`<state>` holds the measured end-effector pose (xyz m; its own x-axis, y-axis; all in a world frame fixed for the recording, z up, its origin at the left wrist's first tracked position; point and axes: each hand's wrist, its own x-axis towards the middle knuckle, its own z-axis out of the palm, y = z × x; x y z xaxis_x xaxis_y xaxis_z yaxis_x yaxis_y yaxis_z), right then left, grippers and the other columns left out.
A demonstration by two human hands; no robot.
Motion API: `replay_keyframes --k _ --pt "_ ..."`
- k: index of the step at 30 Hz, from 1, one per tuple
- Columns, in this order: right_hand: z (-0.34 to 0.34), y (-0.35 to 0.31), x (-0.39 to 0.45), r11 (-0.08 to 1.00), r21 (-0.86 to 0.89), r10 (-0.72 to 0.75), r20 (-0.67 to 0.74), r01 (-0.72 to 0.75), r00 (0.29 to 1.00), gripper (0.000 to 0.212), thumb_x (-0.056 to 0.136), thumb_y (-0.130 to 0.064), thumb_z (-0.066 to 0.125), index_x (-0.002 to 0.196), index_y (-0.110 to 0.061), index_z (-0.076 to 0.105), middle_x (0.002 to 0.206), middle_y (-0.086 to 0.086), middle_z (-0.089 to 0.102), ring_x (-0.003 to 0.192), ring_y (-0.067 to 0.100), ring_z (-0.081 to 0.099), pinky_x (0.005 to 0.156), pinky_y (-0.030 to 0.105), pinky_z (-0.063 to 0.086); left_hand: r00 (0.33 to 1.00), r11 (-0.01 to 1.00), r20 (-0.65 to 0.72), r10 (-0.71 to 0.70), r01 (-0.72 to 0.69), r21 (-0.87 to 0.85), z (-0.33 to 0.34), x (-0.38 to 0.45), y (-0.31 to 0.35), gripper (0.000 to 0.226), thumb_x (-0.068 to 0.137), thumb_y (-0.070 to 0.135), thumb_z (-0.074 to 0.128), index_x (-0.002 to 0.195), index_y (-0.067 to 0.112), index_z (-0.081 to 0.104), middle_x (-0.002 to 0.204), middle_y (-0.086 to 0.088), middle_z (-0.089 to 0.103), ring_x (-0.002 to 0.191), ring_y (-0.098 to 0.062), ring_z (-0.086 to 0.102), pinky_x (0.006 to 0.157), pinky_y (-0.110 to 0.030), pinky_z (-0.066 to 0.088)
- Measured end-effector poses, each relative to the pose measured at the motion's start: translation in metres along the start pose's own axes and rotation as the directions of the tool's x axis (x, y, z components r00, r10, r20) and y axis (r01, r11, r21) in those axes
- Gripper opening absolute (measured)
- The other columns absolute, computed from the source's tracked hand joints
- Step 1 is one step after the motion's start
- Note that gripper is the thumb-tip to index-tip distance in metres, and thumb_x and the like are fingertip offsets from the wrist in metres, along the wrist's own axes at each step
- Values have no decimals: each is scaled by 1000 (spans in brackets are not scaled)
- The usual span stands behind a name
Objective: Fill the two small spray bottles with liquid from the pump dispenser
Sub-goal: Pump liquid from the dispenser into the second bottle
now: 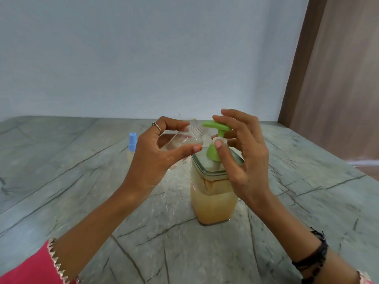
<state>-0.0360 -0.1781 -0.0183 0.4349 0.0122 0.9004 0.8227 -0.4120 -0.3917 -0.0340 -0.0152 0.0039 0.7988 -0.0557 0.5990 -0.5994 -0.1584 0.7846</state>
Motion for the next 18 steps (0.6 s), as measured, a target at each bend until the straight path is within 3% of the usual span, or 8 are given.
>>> replay_keyframes --k 4,11,18 --pt "0 4 -1 994 -81 -72 -38 69 997 32 90 -4 56 122 -8 57 122 -2 52 102 6 60 84 17 50 1000 1000 2 -6 6 9 0 1 0 42 56 32 77 94 28 60 99 10 66 95 -6 66 86 -34 55" --pt "-2 1 7 995 -69 -80 -51 76 996 27 91 -28 46 108 -14 60 103 -1 59 97 6 60 79 18 47 1000 1000 30 0 -1 3 -3 2 1 40 56 30 77 92 27 60 97 12 67 94 -4 66 86 -30 55" --pt "0 1 10 992 -99 -86 -107 75 991 27 91 -28 45 92 -10 65 90 -1 60 88 4 60 74 13 42 999 1000 38 -6 6 -7 -4 5 -3 39 53 32 78 89 31 61 94 14 69 93 -3 66 84 -27 55"
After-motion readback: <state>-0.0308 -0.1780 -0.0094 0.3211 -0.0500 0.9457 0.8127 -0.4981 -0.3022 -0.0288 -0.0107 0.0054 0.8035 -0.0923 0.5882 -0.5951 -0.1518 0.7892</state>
